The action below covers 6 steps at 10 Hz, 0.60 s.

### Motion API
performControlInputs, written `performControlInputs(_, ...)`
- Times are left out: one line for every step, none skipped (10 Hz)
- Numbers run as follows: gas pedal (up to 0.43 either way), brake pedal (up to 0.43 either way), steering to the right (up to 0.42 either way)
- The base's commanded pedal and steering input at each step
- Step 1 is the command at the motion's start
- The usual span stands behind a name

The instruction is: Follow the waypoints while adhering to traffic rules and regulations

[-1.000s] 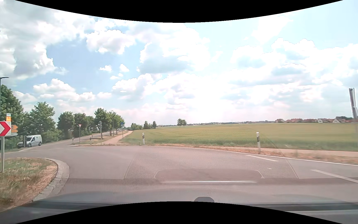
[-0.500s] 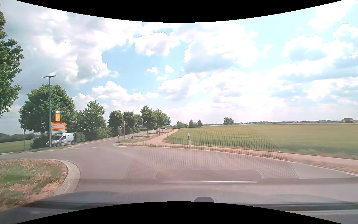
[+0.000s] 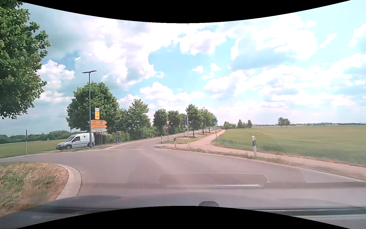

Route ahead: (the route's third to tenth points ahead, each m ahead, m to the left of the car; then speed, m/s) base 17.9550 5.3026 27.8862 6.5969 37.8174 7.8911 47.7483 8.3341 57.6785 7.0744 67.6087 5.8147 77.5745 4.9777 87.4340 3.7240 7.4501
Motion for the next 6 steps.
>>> performControlInputs(0.260, 0.000, -0.246)
performControlInputs(0.268, 0.000, -0.236)
performControlInputs(0.280, 0.000, -0.217)
performControlInputs(0.319, 0.000, -0.196)
performControlInputs(0.331, 0.000, -0.176)
performControlInputs(0.331, 0.000, -0.151)
